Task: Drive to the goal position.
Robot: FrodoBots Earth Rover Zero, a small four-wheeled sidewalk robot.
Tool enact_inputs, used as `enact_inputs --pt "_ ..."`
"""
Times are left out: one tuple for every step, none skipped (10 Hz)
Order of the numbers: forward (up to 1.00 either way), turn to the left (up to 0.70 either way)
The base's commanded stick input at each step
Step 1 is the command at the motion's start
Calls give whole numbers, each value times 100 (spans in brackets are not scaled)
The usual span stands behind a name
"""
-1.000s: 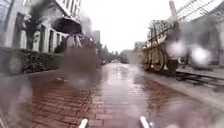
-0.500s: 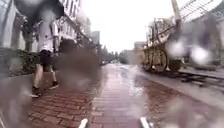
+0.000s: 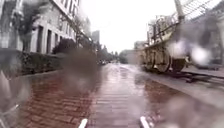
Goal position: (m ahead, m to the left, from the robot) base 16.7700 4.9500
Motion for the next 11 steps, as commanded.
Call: enact_inputs --pt "70 0" --pt "70 0" --pt "70 0" --pt "70 0" --pt "70 0" --pt "70 0" --pt "70 0" --pt "70 0" --pt "70 0" --pt "70 0" --pt "70 0"
